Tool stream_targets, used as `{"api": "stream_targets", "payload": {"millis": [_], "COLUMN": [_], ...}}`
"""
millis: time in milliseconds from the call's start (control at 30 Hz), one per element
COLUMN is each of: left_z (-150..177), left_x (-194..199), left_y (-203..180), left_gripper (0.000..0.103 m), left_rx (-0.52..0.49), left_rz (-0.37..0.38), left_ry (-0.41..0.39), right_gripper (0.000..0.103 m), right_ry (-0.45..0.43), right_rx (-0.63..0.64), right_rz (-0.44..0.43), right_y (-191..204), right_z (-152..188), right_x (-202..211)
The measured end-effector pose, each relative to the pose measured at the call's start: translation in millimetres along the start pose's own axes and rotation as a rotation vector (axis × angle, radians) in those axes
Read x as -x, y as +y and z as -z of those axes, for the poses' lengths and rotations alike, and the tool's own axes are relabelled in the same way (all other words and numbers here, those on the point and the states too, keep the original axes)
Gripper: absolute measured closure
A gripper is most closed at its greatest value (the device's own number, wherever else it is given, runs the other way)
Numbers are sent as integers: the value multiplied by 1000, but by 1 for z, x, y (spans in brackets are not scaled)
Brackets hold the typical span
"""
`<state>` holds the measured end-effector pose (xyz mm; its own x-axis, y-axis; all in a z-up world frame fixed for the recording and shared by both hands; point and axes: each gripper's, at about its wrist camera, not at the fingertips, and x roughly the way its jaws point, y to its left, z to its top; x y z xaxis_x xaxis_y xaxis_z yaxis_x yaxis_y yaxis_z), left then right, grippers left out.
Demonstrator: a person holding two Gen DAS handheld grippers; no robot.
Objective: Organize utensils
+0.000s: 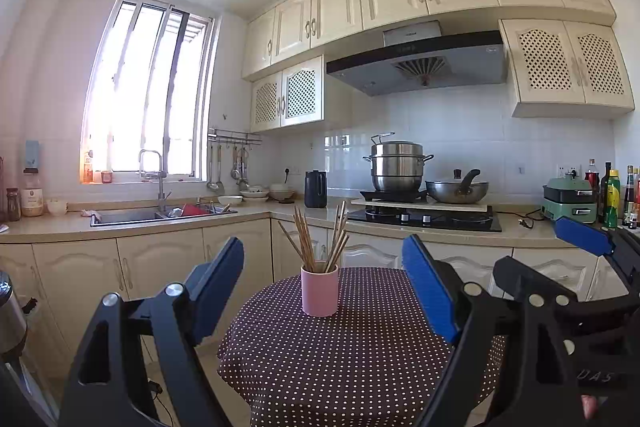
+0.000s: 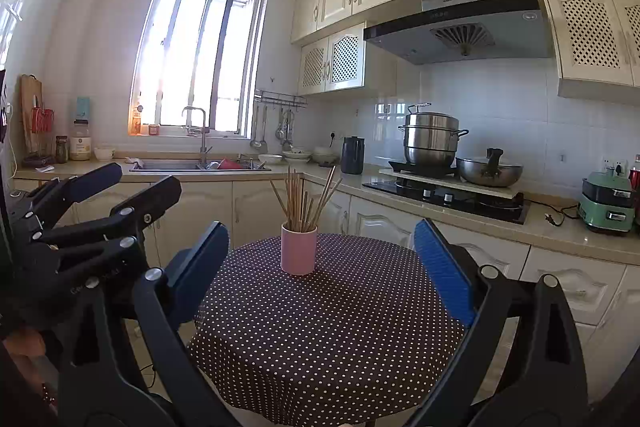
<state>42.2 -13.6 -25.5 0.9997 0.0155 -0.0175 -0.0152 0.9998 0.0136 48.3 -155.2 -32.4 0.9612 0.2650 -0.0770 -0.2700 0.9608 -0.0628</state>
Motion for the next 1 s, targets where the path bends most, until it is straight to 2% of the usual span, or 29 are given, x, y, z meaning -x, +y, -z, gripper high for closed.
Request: {"api": "stream_targets", "payload": {"millis": [1000], "left_z": [5], "left_x": [6], "left_y": [-2], "left_gripper": [23], "left_rx": [-24], "left_rz": [-17], "left_ry": [-12], "right_gripper": [11], "right_ry": [15], "right_rx": [-13], "right_rz": [5], "right_y": [-2], "right_z": [6], "right_x": [2]}}
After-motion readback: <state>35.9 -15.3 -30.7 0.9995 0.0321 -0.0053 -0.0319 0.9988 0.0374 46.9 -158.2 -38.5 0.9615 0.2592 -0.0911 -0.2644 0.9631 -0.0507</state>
